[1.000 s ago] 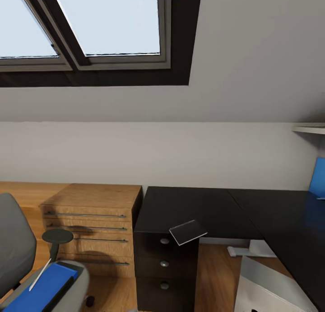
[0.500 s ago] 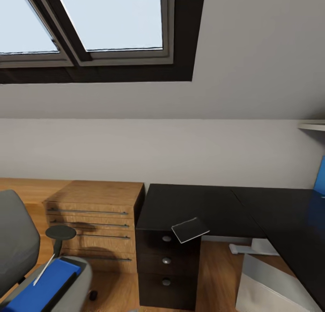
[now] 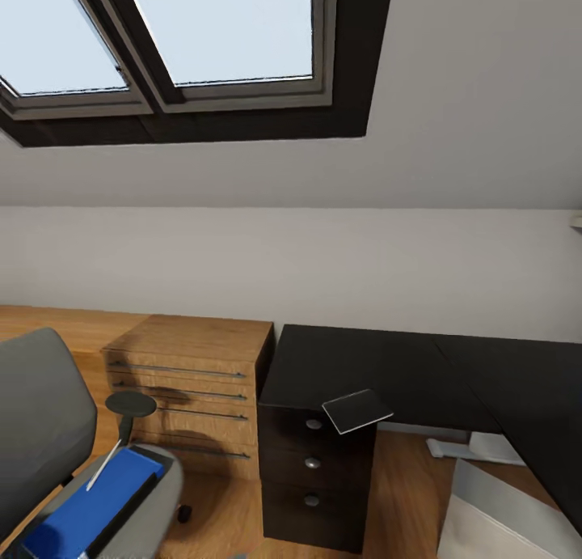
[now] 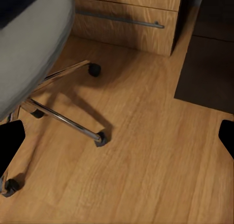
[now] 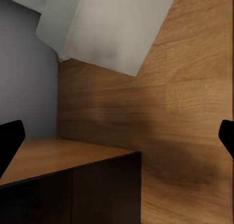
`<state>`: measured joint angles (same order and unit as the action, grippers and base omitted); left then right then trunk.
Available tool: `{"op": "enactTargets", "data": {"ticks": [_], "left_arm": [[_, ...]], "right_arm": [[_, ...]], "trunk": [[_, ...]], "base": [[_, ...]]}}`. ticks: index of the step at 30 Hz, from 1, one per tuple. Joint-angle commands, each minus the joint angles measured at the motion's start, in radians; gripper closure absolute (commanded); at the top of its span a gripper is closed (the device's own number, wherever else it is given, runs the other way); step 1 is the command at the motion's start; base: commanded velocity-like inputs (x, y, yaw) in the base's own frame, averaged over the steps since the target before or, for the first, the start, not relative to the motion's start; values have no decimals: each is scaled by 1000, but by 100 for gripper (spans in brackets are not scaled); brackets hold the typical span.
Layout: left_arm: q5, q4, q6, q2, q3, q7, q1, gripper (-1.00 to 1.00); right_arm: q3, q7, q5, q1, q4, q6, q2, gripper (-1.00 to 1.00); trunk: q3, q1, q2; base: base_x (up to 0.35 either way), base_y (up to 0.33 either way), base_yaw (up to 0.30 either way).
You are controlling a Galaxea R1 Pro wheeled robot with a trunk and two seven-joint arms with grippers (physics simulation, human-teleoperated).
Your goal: In the bedroom, organize the workspace by keeping the computer under the desk, ensuring the monitor is on the desk, placing the keyboard on the desk next to the monitor, placing the mouse on the desk next to the keyboard, moving the folder from the swivel chair onto the desk next to the mouse, stacking the notebook on top of the folder with the pen on top of the notebook, and positioning the swivel chair next to the desk.
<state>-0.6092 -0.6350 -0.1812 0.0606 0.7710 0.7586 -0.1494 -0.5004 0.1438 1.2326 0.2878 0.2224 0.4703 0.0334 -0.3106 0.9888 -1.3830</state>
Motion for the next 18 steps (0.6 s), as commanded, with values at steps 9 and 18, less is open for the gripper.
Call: {"op": "enactTargets", "data": {"ticks": [9, 18], "left_arm": [[-12, 1, -7, -1, 6, 5, -2, -100], [-14, 2, -7, -4, -2, 5, -2, -100]], "right_arm": [[2, 10, -60, 1, 2, 129, 31, -100], [75, 10, -476, 1, -111, 138, -3, -100]], "trunk": [[-13, 0, -1], [-22, 0, -1]], "base": [[0, 0, 145], [0, 0, 226]]}}
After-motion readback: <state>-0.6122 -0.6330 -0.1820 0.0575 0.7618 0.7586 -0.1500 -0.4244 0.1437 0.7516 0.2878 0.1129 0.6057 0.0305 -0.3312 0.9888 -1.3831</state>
